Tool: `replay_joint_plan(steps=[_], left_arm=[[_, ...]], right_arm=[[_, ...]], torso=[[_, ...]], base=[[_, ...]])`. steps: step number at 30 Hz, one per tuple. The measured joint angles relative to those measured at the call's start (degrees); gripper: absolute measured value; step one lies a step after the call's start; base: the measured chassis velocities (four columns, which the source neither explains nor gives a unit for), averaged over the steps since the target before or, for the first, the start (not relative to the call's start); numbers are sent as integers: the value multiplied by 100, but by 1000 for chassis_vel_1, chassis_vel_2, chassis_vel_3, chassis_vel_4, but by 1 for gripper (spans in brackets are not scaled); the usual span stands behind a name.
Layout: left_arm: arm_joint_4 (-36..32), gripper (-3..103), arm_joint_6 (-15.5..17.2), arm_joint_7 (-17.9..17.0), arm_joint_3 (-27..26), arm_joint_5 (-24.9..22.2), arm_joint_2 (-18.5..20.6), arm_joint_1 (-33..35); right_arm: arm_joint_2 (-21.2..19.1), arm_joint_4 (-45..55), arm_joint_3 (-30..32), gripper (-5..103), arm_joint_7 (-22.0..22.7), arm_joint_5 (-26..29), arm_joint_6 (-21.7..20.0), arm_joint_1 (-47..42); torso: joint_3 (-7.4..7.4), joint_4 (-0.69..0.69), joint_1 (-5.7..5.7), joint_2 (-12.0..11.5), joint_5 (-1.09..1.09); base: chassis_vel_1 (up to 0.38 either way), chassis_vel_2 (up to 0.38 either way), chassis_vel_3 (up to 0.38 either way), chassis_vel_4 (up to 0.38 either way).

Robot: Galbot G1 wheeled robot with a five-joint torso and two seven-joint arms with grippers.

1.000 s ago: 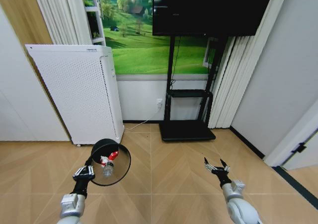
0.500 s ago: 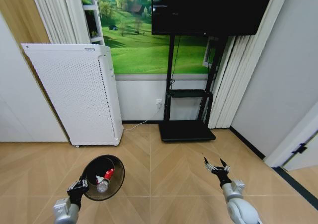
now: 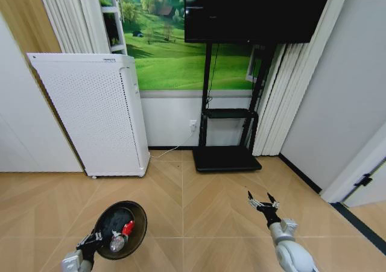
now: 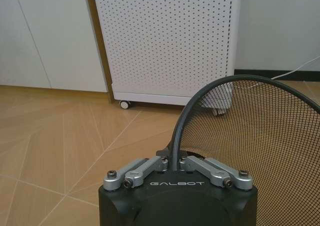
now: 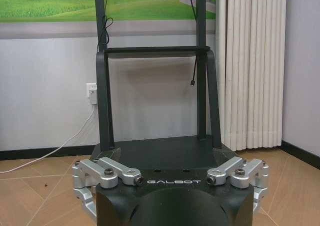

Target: Pick up the trash bin and place the garbage on the floor into it.

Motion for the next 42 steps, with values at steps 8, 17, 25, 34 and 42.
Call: replay_joint_plan(steps=[8, 17, 25, 34, 42], left_arm=[[128, 3, 46, -73, 24, -10, -2, -56], [462, 3, -53, -19, 84, -129, 0, -252], [649, 3, -164, 142, 158, -388, -61, -273], [591, -1, -186, 129, 100, -473, -69, -179], [672, 31, -250, 66, 13, -473, -15, -232]], right_arm=[[0, 0, 0, 100, 0, 0, 0, 0], [0, 0, 0, 100, 0, 0, 0, 0], [0, 0, 0, 100, 0, 0, 0, 0], [0, 0, 0, 100, 0, 0, 0, 0], [0, 0, 0, 100, 0, 0, 0, 0]], torso=[[0, 1, 0, 0, 0], [0, 1, 0, 0, 0], [0, 0, 0, 0, 0], [0, 1, 0, 0, 0], [0, 0, 0, 0, 1]], base=[[0, 0, 0, 0], [0, 0, 0, 0], [0, 0, 0, 0], [0, 0, 0, 0], [0, 0, 0, 0]])
